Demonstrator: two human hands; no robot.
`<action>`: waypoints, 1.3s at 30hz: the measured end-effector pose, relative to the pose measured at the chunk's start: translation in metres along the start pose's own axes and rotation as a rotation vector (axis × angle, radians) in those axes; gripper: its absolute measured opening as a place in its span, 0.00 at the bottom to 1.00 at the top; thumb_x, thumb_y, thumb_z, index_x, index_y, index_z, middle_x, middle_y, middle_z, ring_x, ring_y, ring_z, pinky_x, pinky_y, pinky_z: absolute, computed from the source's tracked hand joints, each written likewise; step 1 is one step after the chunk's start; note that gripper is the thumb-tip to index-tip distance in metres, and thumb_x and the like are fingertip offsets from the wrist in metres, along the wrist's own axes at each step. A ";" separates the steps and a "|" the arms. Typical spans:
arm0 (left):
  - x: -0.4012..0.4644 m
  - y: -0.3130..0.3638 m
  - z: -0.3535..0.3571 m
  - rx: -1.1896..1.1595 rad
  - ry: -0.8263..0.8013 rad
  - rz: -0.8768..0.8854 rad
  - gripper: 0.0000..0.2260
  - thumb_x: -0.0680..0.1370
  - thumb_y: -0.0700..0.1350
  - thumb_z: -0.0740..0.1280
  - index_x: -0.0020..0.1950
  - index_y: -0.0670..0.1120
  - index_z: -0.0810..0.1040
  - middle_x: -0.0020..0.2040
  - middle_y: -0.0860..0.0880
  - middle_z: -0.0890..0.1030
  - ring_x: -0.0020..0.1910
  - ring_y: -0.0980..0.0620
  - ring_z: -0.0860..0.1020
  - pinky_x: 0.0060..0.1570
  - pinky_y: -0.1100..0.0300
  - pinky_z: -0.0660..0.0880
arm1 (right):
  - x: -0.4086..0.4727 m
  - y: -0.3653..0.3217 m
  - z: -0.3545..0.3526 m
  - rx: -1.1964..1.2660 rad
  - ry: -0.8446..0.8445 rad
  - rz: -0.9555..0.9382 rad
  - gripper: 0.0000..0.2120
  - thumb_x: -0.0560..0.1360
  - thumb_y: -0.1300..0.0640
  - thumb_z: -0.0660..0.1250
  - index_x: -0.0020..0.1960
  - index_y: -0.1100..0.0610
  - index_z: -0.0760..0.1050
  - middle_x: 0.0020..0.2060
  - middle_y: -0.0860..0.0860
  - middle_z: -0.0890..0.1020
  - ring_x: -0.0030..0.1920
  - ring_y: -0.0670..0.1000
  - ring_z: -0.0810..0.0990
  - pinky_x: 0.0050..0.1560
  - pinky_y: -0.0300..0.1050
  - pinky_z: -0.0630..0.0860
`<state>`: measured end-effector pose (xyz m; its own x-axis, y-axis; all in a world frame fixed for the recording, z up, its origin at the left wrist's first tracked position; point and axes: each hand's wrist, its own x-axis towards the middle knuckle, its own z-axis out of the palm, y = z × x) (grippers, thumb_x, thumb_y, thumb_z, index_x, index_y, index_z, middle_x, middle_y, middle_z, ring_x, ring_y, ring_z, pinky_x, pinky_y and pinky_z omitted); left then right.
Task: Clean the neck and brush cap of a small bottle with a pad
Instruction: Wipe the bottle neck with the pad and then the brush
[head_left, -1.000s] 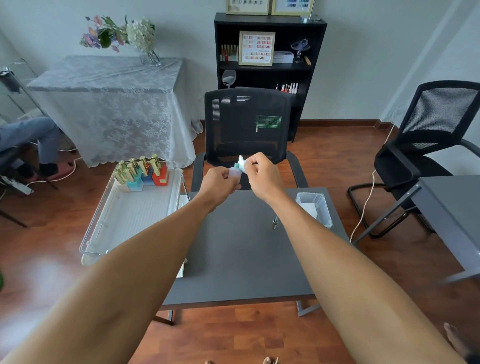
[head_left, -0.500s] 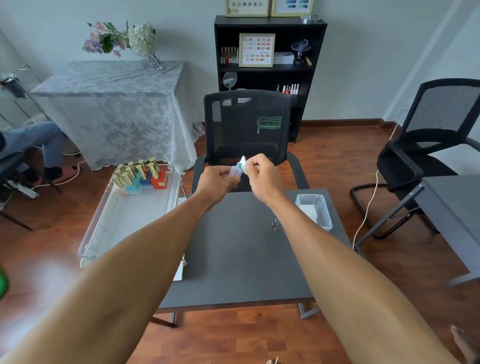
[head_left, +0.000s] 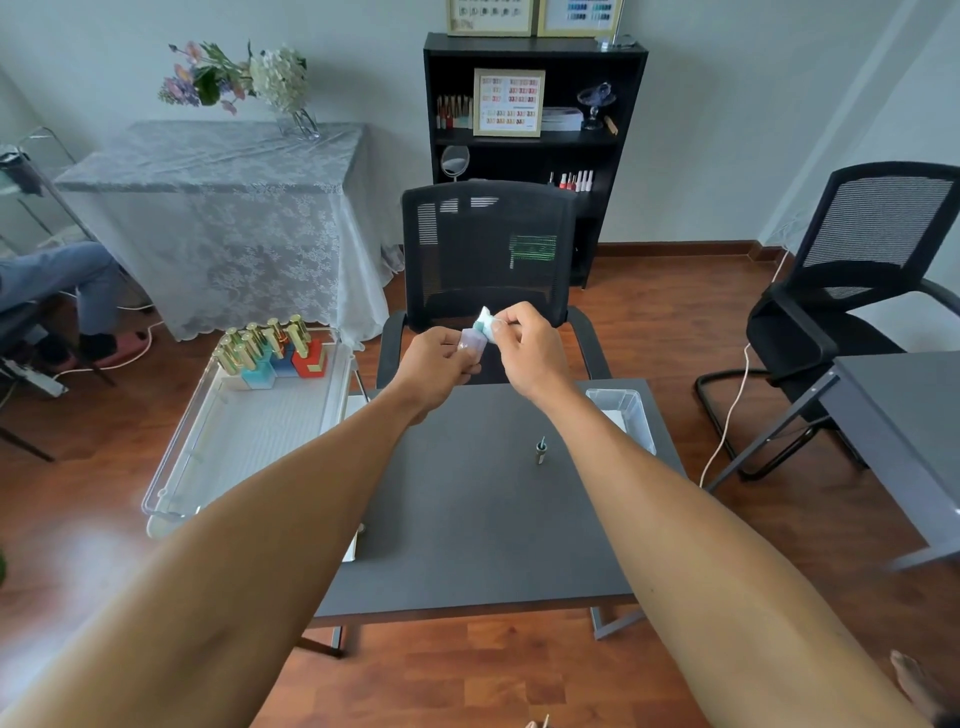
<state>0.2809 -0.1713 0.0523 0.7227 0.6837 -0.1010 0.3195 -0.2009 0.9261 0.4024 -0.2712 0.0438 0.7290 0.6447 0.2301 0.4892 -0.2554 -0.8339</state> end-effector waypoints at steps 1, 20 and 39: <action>0.000 0.000 0.000 0.001 0.006 0.001 0.09 0.84 0.45 0.70 0.62 0.43 0.80 0.54 0.44 0.85 0.52 0.49 0.86 0.57 0.54 0.84 | 0.000 0.000 0.000 0.006 0.000 -0.001 0.05 0.84 0.56 0.64 0.54 0.55 0.78 0.44 0.46 0.82 0.43 0.46 0.79 0.37 0.36 0.69; -0.002 -0.004 0.011 0.129 0.163 -0.039 0.14 0.77 0.49 0.79 0.58 0.47 0.81 0.51 0.50 0.84 0.47 0.48 0.83 0.45 0.56 0.83 | -0.016 0.005 -0.002 -0.031 -0.009 0.007 0.06 0.85 0.56 0.64 0.56 0.58 0.77 0.47 0.49 0.82 0.44 0.49 0.79 0.36 0.37 0.71; 0.003 -0.012 0.008 0.042 0.134 -0.054 0.10 0.76 0.49 0.79 0.50 0.49 0.80 0.46 0.49 0.85 0.43 0.49 0.86 0.46 0.56 0.86 | -0.013 0.009 0.006 -0.078 -0.011 -0.047 0.05 0.85 0.57 0.64 0.54 0.57 0.77 0.45 0.49 0.83 0.39 0.44 0.78 0.33 0.36 0.67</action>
<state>0.2845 -0.1723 0.0374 0.6164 0.7813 -0.0985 0.3830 -0.1882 0.9044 0.3947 -0.2776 0.0310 0.6996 0.6647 0.2620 0.5587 -0.2803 -0.7806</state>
